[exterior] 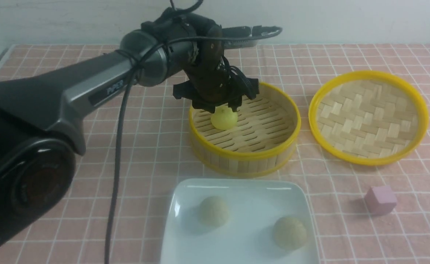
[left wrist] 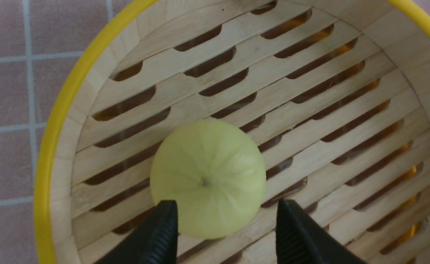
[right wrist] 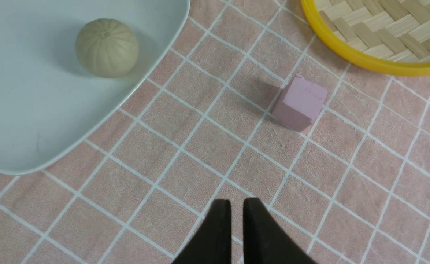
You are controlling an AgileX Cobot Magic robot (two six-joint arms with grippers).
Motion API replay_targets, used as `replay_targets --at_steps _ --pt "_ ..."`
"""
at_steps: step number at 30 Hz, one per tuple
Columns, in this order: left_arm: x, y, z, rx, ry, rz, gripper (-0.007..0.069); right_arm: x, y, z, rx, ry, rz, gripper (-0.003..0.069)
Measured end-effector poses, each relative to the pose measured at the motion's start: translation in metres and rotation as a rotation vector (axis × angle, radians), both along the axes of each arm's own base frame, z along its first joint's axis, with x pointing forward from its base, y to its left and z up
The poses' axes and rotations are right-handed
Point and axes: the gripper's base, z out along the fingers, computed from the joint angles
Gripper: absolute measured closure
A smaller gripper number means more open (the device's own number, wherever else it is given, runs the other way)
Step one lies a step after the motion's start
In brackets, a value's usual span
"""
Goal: Put the steamed buns into the plate on the pink tablecloth.
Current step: 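Reach into the bamboo steamer and grasp a bun with the left gripper, then carry the bun from the bamboo steamer to the plate with the left gripper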
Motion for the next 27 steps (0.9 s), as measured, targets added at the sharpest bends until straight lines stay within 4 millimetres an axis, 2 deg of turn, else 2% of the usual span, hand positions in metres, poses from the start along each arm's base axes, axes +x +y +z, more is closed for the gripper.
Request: replay_targets --at_steps 3,6,7,8,10,12,14,15,18,19,21,22,23,25,27 --pt "0.006 -0.003 -0.013 0.008 -0.015 -0.004 0.0247 0.000 0.000 0.000 -0.001 -0.001 0.000 0.0578" --pt "0.009 -0.004 -0.024 0.024 -0.019 -0.008 0.0304 0.000 0.000 0.000 -0.001 -0.001 0.000 0.0575" --pt "0.011 -0.004 -0.030 0.035 -0.012 -0.010 0.0384 0.000 0.000 0.000 -0.001 -0.001 0.000 0.0576" --pt "0.011 -0.004 -0.032 0.038 -0.009 -0.010 0.0417 0.000 0.000 0.000 -0.001 -0.001 0.000 0.0576" --pt "0.011 -0.004 -0.031 0.041 -0.005 -0.011 0.0532 0.000 0.000 0.000 -0.001 -0.001 0.000 0.0573" --pt "0.009 -0.004 -0.025 0.055 0.004 -0.027 0.0583 0.000 0.000 0.000 -0.001 -0.001 0.000 0.0573" --pt "-0.003 -0.005 0.006 0.109 0.011 -0.097 0.0603 0.000 0.000 0.000 -0.001 -0.001 0.000 0.0571" --pt "-0.004 -0.005 0.007 0.113 0.016 -0.098 0.0603 0.000 0.000 0.000 -0.001 -0.001 0.000 0.0571" --pt "-0.034 -0.007 0.075 0.142 -0.039 -0.197 0.0603 0.000 0.000 0.000 -0.001 -0.001 0.000 0.0568" --pt "-0.043 -0.007 0.090 0.144 -0.055 -0.215 0.0603 0.000 0.000 0.000 -0.001 -0.001 0.000 0.0567" --pt "-0.071 0.000 0.134 0.167 -0.101 -0.257 0.0603 0.000 0.000 0.000 -0.001 -0.001 0.000 0.0566" --pt "-0.073 0.001 0.137 0.167 -0.103 -0.260 0.0603 0.000 0.000 0.000 -0.001 -0.001 0.000 0.0566" --pt "-0.095 0.012 0.167 0.192 -0.149 -0.270 0.0603 0.000 0.000 0.000 -0.001 -0.001 0.000 0.0566" --pt "-0.111 0.022 0.188 0.204 -0.190 -0.269 0.0603 0.000 0.000 0.000 -0.001 -0.001 0.000 0.0566" --pt "-0.126 0.032 0.201 0.206 -0.218 -0.270 0.0603 0.000 0.000 0.000 -0.001 -0.001 0.000 0.0564"
